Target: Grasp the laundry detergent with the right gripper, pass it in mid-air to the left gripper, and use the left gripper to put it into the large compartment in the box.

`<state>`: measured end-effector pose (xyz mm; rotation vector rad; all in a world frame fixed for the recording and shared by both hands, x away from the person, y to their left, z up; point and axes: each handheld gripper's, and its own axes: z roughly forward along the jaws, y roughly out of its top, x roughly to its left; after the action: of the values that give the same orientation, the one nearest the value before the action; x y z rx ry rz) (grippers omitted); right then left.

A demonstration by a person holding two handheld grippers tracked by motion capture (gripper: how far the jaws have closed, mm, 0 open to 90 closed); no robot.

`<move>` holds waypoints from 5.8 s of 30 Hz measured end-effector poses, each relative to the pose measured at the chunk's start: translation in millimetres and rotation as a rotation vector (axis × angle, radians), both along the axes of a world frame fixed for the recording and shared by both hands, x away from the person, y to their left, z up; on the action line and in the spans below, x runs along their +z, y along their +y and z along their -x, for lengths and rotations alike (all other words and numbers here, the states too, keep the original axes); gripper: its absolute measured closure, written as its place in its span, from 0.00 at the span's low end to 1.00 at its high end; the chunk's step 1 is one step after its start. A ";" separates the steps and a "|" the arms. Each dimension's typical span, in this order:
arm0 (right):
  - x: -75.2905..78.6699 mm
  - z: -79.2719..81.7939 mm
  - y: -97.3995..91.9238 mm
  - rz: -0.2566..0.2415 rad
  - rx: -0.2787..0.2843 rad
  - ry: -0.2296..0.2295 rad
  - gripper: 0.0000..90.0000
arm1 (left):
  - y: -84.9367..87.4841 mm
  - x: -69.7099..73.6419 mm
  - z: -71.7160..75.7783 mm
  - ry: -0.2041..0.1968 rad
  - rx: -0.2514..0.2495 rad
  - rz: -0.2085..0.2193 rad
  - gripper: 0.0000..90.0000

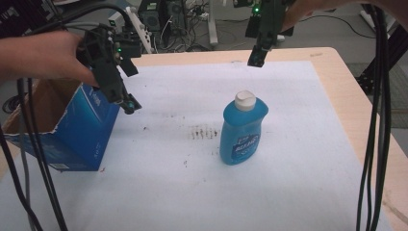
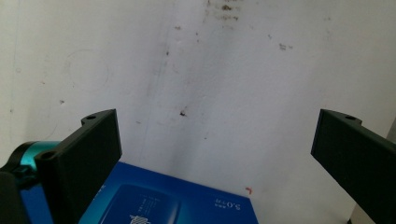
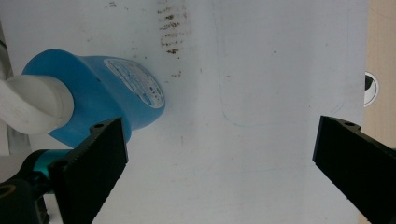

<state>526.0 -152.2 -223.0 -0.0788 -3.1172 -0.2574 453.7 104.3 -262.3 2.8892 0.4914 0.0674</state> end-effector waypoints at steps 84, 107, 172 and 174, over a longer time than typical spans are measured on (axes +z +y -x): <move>-6.1 0.0 -20.8 -0.015 -0.026 -0.011 0.03 | -82.6 -109.6 93.1 -0.245 0.213 0.852 0.02; -7.3 -0.5 -23.4 -0.022 -0.027 -0.006 0.03 | -112.6 -128.2 83.8 -0.288 0.200 0.897 0.02; -8.0 -2.4 -25.0 -0.025 -0.040 -0.007 0.03 | -108.9 -127.4 73.1 -0.300 0.090 0.923 0.50; -7.7 -2.1 -25.1 -0.026 -0.040 -0.008 0.03 | -106.5 -123.3 71.1 -0.295 0.059 0.929 0.50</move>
<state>528.1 -177.3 -230.7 -0.1399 -3.1220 -0.2996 382.7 -2.2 -385.6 1.9168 0.4025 0.2074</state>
